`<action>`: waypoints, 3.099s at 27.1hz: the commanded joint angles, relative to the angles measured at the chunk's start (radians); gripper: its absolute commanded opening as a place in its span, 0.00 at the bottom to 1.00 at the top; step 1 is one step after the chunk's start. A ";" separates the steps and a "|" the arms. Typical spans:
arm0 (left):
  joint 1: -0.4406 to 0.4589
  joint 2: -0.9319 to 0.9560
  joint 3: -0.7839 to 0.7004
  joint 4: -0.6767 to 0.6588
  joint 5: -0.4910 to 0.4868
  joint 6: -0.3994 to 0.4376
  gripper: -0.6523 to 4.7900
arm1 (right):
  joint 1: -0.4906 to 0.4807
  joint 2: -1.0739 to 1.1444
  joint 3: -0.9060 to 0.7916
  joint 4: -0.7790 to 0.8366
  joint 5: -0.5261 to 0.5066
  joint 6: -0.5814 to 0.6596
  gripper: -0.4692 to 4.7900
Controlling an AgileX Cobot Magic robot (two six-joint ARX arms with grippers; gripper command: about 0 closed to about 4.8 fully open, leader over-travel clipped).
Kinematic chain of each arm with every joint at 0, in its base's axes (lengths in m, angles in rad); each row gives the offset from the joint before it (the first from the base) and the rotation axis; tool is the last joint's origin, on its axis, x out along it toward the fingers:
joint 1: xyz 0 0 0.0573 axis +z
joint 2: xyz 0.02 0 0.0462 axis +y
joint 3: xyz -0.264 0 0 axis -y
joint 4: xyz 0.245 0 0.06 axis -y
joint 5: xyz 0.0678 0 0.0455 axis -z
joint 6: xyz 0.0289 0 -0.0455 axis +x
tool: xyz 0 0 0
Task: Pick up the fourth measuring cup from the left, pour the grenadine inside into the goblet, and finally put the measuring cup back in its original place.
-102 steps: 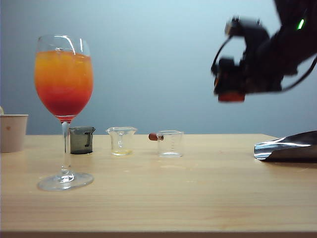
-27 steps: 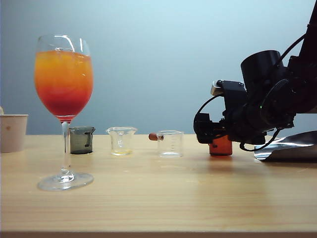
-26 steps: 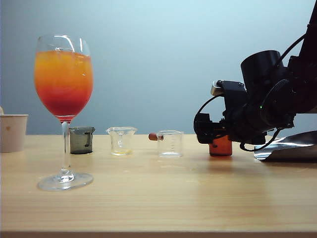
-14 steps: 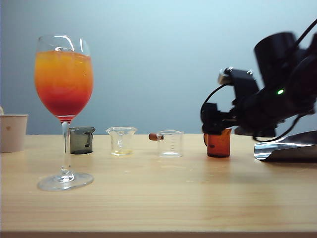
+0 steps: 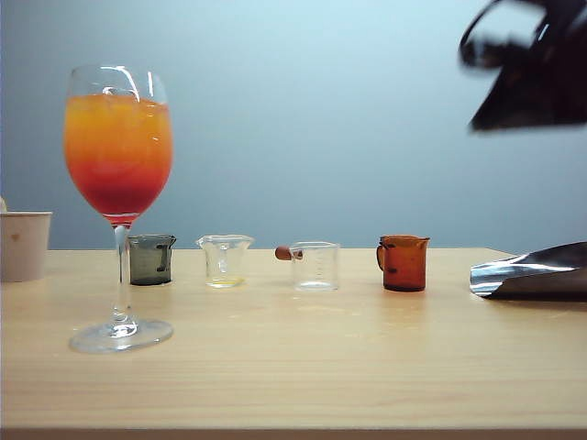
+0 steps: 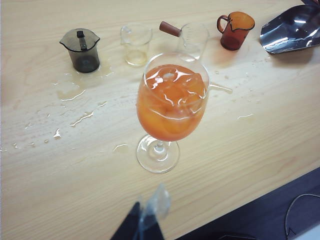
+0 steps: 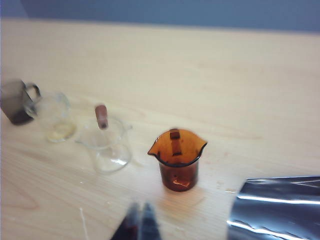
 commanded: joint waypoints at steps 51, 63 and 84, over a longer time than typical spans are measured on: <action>0.557 -0.299 -0.062 0.174 0.002 0.043 0.11 | -0.137 -0.982 -0.357 -0.500 0.276 -0.033 0.18; 0.563 -0.488 -0.872 0.961 0.023 0.032 0.11 | -0.137 -0.982 -0.357 -0.500 0.276 -0.033 0.18; 0.576 -0.535 -1.020 0.879 0.023 0.042 0.11 | -0.143 -1.001 -0.359 -0.501 0.275 -0.033 0.18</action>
